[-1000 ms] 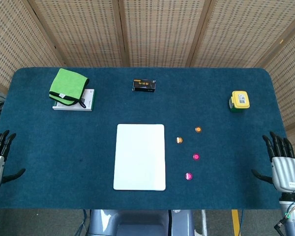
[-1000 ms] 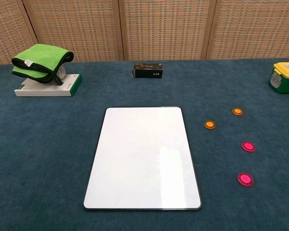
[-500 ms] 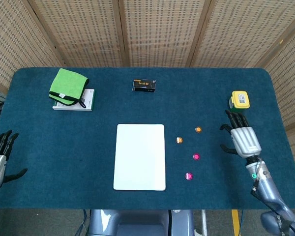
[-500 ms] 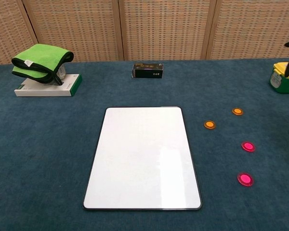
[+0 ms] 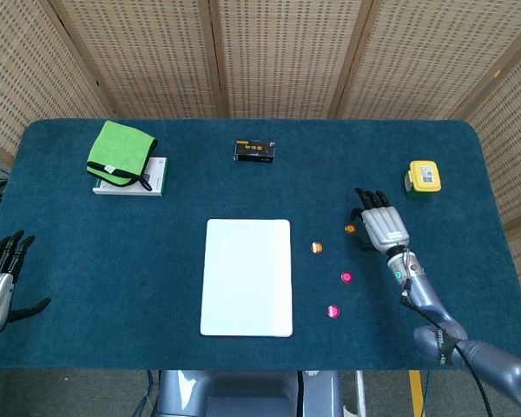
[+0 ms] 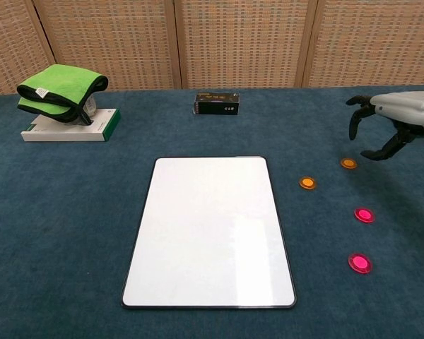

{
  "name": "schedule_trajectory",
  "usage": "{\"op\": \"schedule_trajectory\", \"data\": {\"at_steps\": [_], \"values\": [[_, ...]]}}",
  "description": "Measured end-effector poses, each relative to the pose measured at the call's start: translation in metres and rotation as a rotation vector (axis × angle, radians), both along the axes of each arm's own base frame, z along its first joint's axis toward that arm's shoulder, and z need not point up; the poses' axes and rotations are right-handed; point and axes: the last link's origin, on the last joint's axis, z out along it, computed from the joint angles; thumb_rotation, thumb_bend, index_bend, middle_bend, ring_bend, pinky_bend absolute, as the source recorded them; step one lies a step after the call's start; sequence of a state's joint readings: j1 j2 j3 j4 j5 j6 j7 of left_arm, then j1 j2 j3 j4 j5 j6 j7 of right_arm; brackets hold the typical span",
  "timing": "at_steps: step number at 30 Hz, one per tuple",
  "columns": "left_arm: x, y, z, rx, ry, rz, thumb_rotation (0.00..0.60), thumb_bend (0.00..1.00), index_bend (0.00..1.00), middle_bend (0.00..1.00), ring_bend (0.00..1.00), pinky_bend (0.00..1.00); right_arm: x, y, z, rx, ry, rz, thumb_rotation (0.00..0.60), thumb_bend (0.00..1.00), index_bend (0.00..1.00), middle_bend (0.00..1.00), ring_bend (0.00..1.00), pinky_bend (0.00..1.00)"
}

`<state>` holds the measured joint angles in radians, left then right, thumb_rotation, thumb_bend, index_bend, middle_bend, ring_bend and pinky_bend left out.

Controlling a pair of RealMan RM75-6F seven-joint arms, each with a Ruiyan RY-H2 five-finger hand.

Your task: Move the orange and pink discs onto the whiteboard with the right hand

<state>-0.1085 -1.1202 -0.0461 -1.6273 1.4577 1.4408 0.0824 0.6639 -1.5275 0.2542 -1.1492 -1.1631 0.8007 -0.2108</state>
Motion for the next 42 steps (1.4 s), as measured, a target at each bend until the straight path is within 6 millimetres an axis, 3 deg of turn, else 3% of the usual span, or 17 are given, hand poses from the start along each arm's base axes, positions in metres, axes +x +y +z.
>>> {"op": "schedule_trajectory", "data": {"at_steps": [15, 34, 42], "values": [[0.000, 0.000, -0.001, -0.013, -0.008, 0.008, 0.600, 0.00, 0.00, 0.00, 0.00, 0.00, -0.007, -0.017, -0.032, -0.017, 0.041, -0.052, 0.600, 0.40, 0.37, 0.00, 0.00, 0.00], [0.000, 0.000, -0.001, -0.018, -0.012, 0.017, 0.600, 0.00, 0.00, 0.00, 0.00, 0.00, -0.011, -0.021, -0.048, -0.029, 0.127, -0.023, 0.600, 0.40, 0.37, 0.00, 0.00, 0.00], [0.000, 0.000, -0.001, -0.021, -0.013, 0.019, 0.600, 0.00, 0.00, 0.00, 0.00, 0.00, -0.015, -0.021, -0.050, -0.022, 0.127, -0.033, 0.600, 0.40, 0.53, 0.00, 0.00, 0.00]]}}
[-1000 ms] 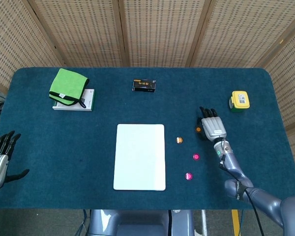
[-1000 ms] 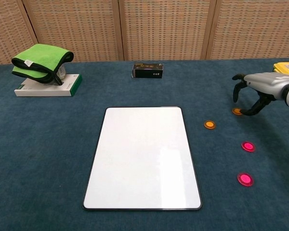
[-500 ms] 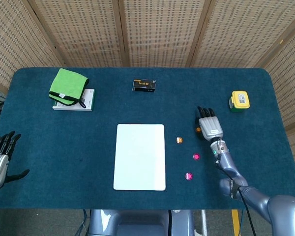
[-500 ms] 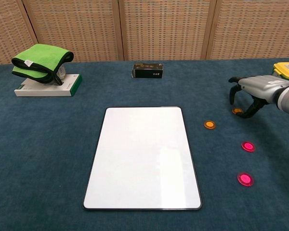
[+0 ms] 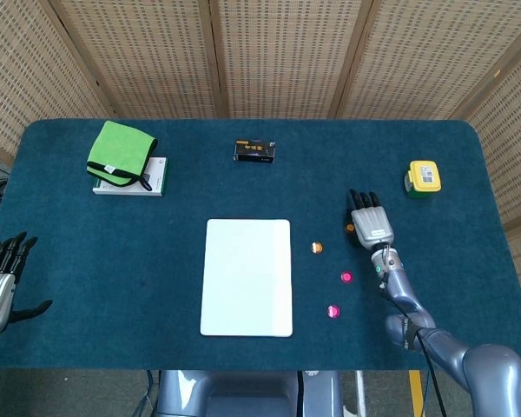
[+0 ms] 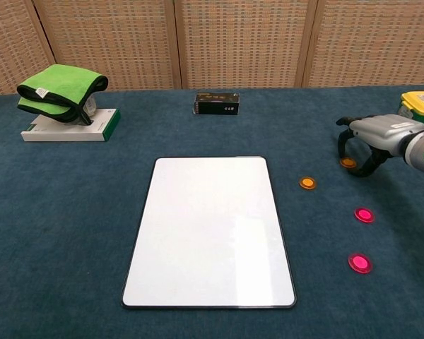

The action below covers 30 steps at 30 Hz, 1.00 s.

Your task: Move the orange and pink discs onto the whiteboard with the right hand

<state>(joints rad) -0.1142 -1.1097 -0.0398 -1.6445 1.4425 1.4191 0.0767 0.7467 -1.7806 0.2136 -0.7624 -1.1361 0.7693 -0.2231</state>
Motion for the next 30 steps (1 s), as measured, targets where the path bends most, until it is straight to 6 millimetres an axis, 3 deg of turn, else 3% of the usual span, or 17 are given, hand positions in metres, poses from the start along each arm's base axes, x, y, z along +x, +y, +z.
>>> {"op": "schedule_trajectory", "data": {"at_steps": [4, 13, 19, 23, 30], "values": [[0.000, 0.000, 0.000, -0.001, -0.001, 0.001, 0.600, 0.00, 0.00, 0.00, 0.00, 0.00, 0.001, 0.000, 0.001, -0.004, -0.004, 0.013, 0.600, 0.40, 0.58, 0.00, 0.00, 0.00], [0.000, 0.000, 0.000, -0.003, -0.004, 0.001, 0.600, 0.00, 0.00, 0.00, 0.00, 0.00, 0.005, 0.001, 0.003, -0.007, -0.016, 0.030, 0.600, 0.41, 0.59, 0.00, 0.00, 0.00], [0.000, 0.000, 0.000, -0.007, -0.006, 0.002, 0.600, 0.00, 0.00, 0.00, 0.00, 0.00, 0.023, 0.003, 0.002, 0.012, -0.069, 0.070, 0.600, 0.41, 0.59, 0.00, 0.00, 0.00], [0.001, 0.001, -0.001, -0.011, -0.007, 0.003, 0.600, 0.00, 0.00, 0.00, 0.00, 0.00, 0.054, 0.008, -0.002, 0.067, -0.132, 0.126, 0.600, 0.41, 0.59, 0.00, 0.00, 0.00], [0.000, 0.002, -0.001, -0.017, -0.012, 0.011, 0.600, 0.00, 0.00, 0.00, 0.00, 0.00, 0.150, 0.025, -0.020, 0.188, -0.152, 0.362, 0.600, 0.41, 0.59, 0.00, 0.00, 0.00]]}}
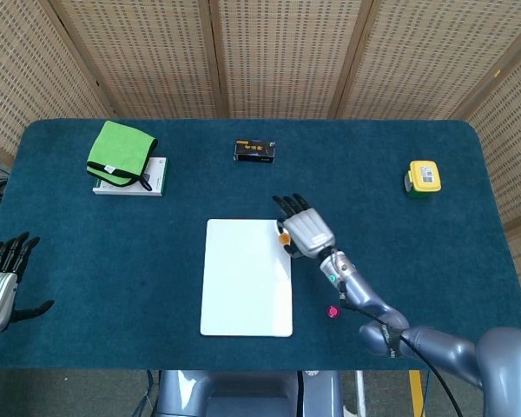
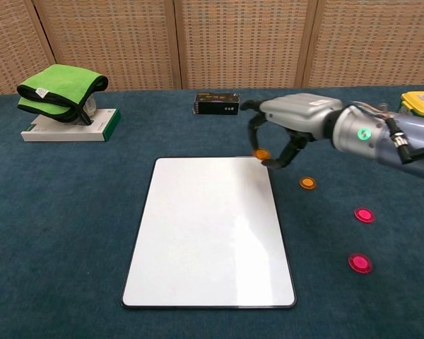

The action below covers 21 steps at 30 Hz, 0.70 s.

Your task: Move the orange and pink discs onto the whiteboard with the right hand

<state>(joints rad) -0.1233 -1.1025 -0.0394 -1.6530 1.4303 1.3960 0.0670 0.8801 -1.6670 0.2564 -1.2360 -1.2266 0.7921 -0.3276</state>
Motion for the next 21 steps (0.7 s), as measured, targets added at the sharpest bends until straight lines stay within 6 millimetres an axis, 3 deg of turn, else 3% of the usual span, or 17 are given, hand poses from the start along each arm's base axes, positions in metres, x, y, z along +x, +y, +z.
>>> {"op": "schedule_trajectory", "data": {"at_steps": [4, 12, 13, 17, 18, 21], "values": [[-0.001, 0.000, 0.001, -0.003, -0.006, 0.004, 0.600, 0.00, 0.00, 0.00, 0.00, 0.00, 0.033, 0.004, -0.017, 0.020, 0.022, 0.076, 0.600, 0.41, 0.59, 0.00, 0.00, 0.00], [-0.002, 0.000, 0.001, -0.011, -0.012, 0.007, 0.600, 0.00, 0.00, 0.00, 0.00, 0.00, 0.060, 0.015, -0.059, 0.061, 0.055, 0.089, 0.600, 0.40, 0.58, 0.00, 0.00, 0.00], [-0.002, 0.000, 0.001, -0.012, -0.012, 0.007, 0.600, 0.00, 0.00, 0.00, 0.00, 0.00, 0.062, 0.016, -0.062, 0.064, 0.059, 0.087, 0.600, 0.37, 0.53, 0.00, 0.00, 0.00], [-0.002, 0.000, 0.001, -0.016, -0.013, 0.009, 0.600, 0.00, 0.00, 0.00, 0.00, 0.00, 0.064, 0.017, -0.069, 0.074, 0.081, 0.079, 0.600, 0.04, 0.08, 0.00, 0.00, 0.00], [-0.002, 0.000, 0.001, -0.017, -0.014, 0.010, 0.600, 0.00, 0.00, 0.00, 0.00, 0.00, 0.064, 0.017, -0.069, 0.076, 0.086, 0.072, 0.600, 0.00, 0.02, 0.00, 0.00, 0.00], [-0.002, 0.000, 0.001, -0.020, -0.017, 0.014, 0.600, 0.00, 0.00, 0.00, 0.00, 0.00, 0.065, 0.016, -0.066, 0.078, 0.083, 0.049, 0.600, 0.00, 0.00, 0.00, 0.00, 0.00]]}}
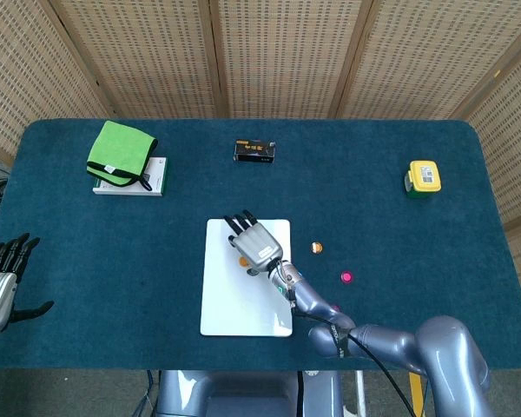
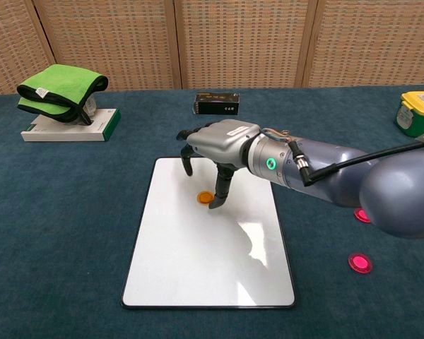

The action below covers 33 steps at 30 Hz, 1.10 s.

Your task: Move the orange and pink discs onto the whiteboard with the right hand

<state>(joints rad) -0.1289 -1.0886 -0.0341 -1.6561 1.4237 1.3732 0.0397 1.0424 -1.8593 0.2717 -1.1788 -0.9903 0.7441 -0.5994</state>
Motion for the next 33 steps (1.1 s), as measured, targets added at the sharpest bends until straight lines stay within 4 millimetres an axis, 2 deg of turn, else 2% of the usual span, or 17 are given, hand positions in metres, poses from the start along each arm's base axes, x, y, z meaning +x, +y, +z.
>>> {"op": "schedule_trajectory", "data": {"at_steps": [2, 4, 5, 6, 9, 11, 15, 21, 27, 33], "values": [[0.000, 0.000, 0.000, -0.002, -0.002, 0.002, 0.600, 0.00, 0.00, 0.00, 0.00, 0.00, 0.000, 0.000, 0.006, -0.010, -0.002, 0.000, 0.600, 0.00, 0.03, 0.00, 0.00, 0.00], [0.000, 0.000, 0.000, -0.003, -0.003, 0.003, 0.600, 0.00, 0.00, 0.00, 0.00, 0.00, -0.003, -0.002, 0.016, -0.033, 0.003, 0.002, 0.600, 0.00, 0.12, 0.00, 0.00, 0.00], [0.000, 0.000, 0.000, -0.004, -0.004, 0.004, 0.600, 0.00, 0.00, 0.00, 0.00, 0.00, -0.006, -0.003, 0.020, -0.045, 0.006, 0.001, 0.600, 0.02, 0.20, 0.00, 0.00, 0.00], [0.000, 0.000, 0.000, -0.005, -0.005, 0.004, 0.600, 0.00, 0.00, 0.00, 0.00, 0.00, -0.012, -0.004, 0.027, -0.062, 0.014, -0.004, 0.600, 0.06, 0.28, 0.00, 0.00, 0.00], [0.000, 0.000, 0.000, -0.007, -0.005, 0.004, 0.600, 0.00, 0.00, 0.00, 0.00, 0.00, -0.035, -0.006, 0.042, -0.103, 0.037, -0.028, 0.600, 0.21, 0.39, 0.00, 0.00, 0.00], [0.001, 0.000, 0.000, -0.008, -0.005, 0.003, 0.600, 0.00, 0.00, 0.00, 0.00, 0.00, -0.048, -0.006, 0.049, -0.122, 0.048, -0.046, 0.600, 0.25, 0.39, 0.00, 0.00, 0.00], [0.002, 0.000, -0.001, -0.010, -0.003, 0.001, 0.600, 0.00, 0.00, 0.00, 0.00, 0.00, -0.080, -0.007, 0.066, -0.148, 0.063, -0.096, 0.600, 0.27, 0.41, 0.00, 0.00, 0.00], [0.004, 0.001, -0.003, -0.015, -0.002, -0.002, 0.600, 0.00, 0.00, 0.00, 0.00, 0.00, -0.113, -0.007, 0.075, -0.162, 0.073, -0.151, 0.600, 0.35, 0.42, 0.00, 0.00, 0.00], [0.004, 0.000, -0.004, -0.015, -0.003, 0.001, 0.600, 0.00, 0.00, 0.00, 0.00, 0.00, -0.131, -0.007, 0.074, -0.160, 0.083, -0.175, 0.600, 0.35, 0.42, 0.00, 0.00, 0.00], [0.004, 0.000, -0.003, -0.017, -0.006, 0.005, 0.600, 0.00, 0.00, 0.00, 0.00, 0.00, -0.133, -0.006, 0.067, -0.147, 0.091, -0.177, 0.600, 0.35, 0.42, 0.00, 0.00, 0.00]]}}
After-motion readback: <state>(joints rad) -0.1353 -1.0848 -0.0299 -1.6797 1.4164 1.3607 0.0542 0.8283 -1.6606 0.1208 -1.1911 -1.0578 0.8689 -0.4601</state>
